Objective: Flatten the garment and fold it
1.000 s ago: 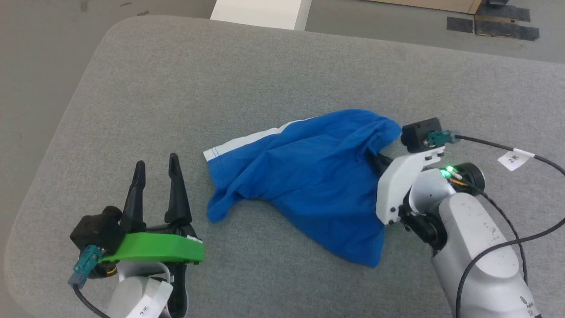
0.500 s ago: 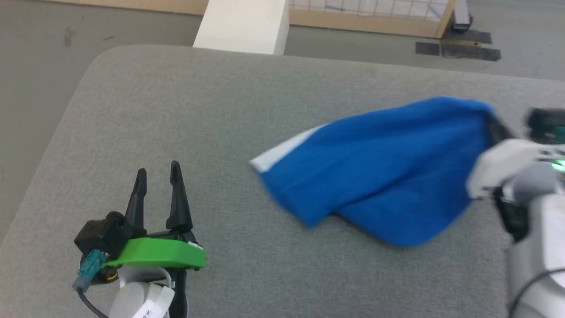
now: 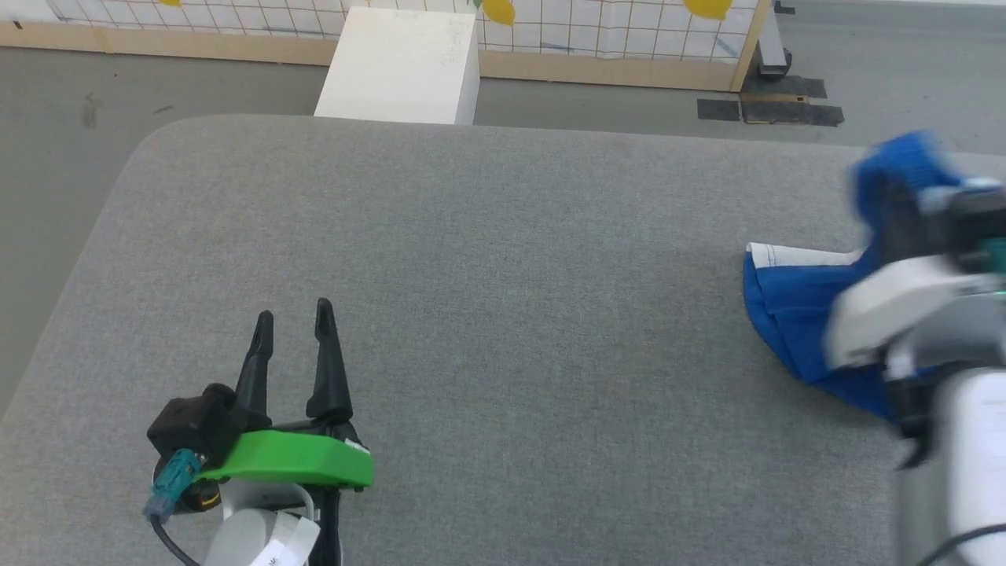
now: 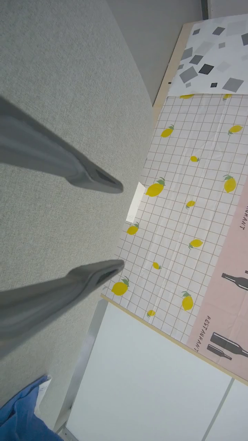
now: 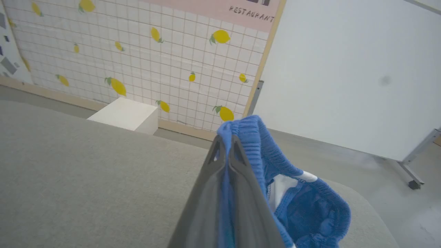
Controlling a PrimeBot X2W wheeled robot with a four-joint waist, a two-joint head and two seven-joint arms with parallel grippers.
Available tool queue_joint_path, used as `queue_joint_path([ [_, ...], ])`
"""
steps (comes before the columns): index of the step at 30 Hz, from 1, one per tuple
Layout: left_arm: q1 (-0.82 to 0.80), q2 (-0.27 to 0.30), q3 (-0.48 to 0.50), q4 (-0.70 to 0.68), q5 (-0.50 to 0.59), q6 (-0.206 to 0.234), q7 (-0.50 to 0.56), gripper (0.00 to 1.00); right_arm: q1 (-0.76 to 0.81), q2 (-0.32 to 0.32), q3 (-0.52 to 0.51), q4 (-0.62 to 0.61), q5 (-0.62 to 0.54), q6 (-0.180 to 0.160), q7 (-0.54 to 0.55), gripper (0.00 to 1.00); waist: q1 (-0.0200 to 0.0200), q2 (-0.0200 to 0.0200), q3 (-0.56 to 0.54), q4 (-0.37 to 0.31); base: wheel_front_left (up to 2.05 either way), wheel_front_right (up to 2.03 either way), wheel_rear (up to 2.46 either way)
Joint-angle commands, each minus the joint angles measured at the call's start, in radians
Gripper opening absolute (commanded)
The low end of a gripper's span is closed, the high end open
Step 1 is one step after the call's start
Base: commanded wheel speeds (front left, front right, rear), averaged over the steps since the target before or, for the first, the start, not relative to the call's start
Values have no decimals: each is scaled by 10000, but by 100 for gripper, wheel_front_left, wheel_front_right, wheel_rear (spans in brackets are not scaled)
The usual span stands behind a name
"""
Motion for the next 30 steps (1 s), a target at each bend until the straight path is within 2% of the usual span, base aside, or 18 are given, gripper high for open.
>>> queue_joint_path([
  [1,32,-28,-44,23,76,-49,-45,100,172,30,696,89,108,48,112,0,0,0,29,30,0,0,0],
  [8,-81,-28,-92,95,54,-89,-45,100,160,30,5221,1716,1255,48,270,0,0,0,181,226,0,0,0],
  [11,-123,-28,-131,124,33,-88,-45,100,142,30,6671,2488,2048,48,421,0,0,0,221,325,0,0,0],
  [12,-144,-28,-150,136,26,-86,-45,100,150,30,7022,2737,2302,48,463,3,0,0,236,359,0,0,0],
  [13,-161,-28,-173,144,20,-86,-45,100,131,30,7331,2908,2463,48,464,57,0,0,250,391,0,0,0],
  [14,-178,-28,-190,151,12,-77,-45,100,115,30,7506,3112,2668,48,470,100,0,0,260,409,0,0,0],
  [16,-189,-28,-218,157,6,-65,-45,100,62,30,7623,3315,2885,48,356,100,0,0,268,422,0,0,0],
  [19,-172,-28,-246,171,7,-64,-45,100,22,30,7289,3246,3142,48,-43,100,0,0,252,369,0,0,0],
  [23,-133,-28,-303,215,1,-51,-45,100,290,30,6107,2515,3487,48,-784,100,0,0,121,201,0,0,0],
  [30,-175,-28,-666,322,98,-199,-45,100,1438,30,2313,1109,2280,48,-2404,100,0,0,-90,-223,0,0,0],
])
